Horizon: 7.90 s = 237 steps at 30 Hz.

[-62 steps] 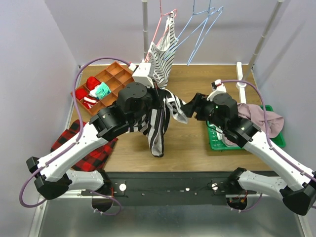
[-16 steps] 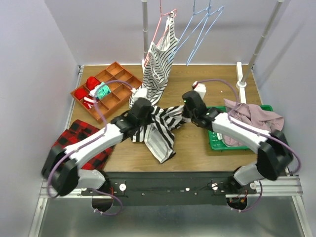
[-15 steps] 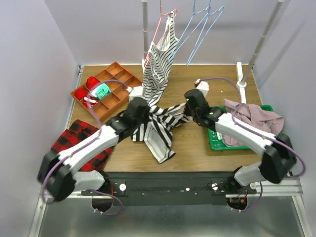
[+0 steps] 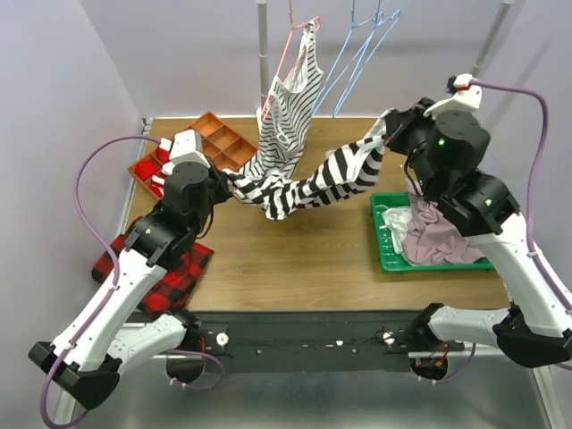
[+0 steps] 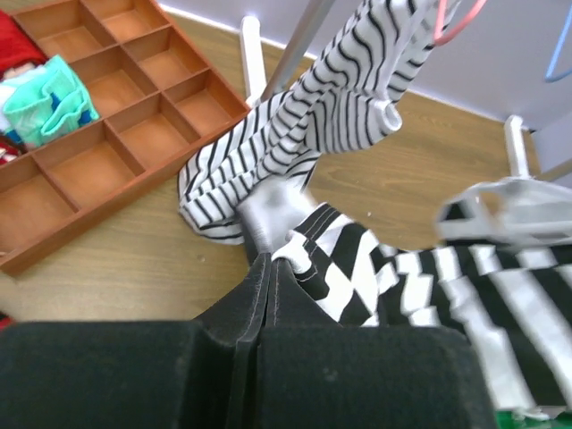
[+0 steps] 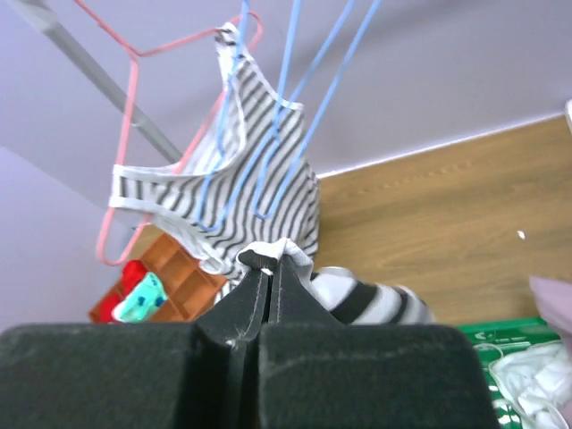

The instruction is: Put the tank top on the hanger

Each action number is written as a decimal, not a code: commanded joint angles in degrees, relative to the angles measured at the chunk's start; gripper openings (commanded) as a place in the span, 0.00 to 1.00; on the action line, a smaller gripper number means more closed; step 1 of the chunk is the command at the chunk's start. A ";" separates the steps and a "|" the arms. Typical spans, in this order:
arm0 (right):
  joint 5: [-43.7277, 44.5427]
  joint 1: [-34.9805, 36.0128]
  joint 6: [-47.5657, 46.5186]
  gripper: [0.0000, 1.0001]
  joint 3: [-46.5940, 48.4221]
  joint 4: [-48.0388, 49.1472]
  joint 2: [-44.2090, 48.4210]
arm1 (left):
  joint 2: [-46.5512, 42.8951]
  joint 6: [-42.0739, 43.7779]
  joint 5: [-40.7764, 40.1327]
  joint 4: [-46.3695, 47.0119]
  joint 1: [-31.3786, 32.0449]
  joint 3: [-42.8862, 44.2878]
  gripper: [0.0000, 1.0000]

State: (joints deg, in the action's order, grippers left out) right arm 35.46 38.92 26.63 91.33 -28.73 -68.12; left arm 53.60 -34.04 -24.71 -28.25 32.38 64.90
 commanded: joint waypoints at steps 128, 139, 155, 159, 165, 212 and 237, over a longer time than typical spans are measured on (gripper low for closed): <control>18.68 11.99 -2.43 0.94 -17.17 3.84 3.45 | -10.28 -3.58 8.00 2.24 16.75 -15.95 0.46; -1.36 -7.79 -9.23 0.91 21.30 3.60 -25.64 | -9.66 -0.76 12.85 2.24 16.66 -12.26 0.47; -8.03 -15.27 -10.72 0.82 35.50 2.54 -42.18 | -10.01 1.17 13.02 1.62 16.66 -11.73 0.49; -5.94 -15.45 -11.87 0.79 34.45 2.28 -41.93 | -9.75 0.82 13.37 1.88 16.75 -11.99 0.49; -0.40 -15.54 -14.41 0.74 24.26 6.05 -35.60 | -9.66 0.20 14.16 3.20 16.66 -13.57 0.49; -11.20 -21.34 -17.85 0.20 36.64 -1.94 -41.57 | -13.17 0.64 11.70 1.71 16.66 -15.51 0.49; -16.48 -24.50 -18.02 0.01 39.10 -3.88 -42.80 | -12.21 0.29 11.70 2.41 16.66 -15.86 0.49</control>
State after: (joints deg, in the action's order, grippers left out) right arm 15.97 15.27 9.37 128.53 -30.13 -110.10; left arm 41.10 -33.87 -11.97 -26.20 48.88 49.74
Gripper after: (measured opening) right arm 0.030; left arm 0.494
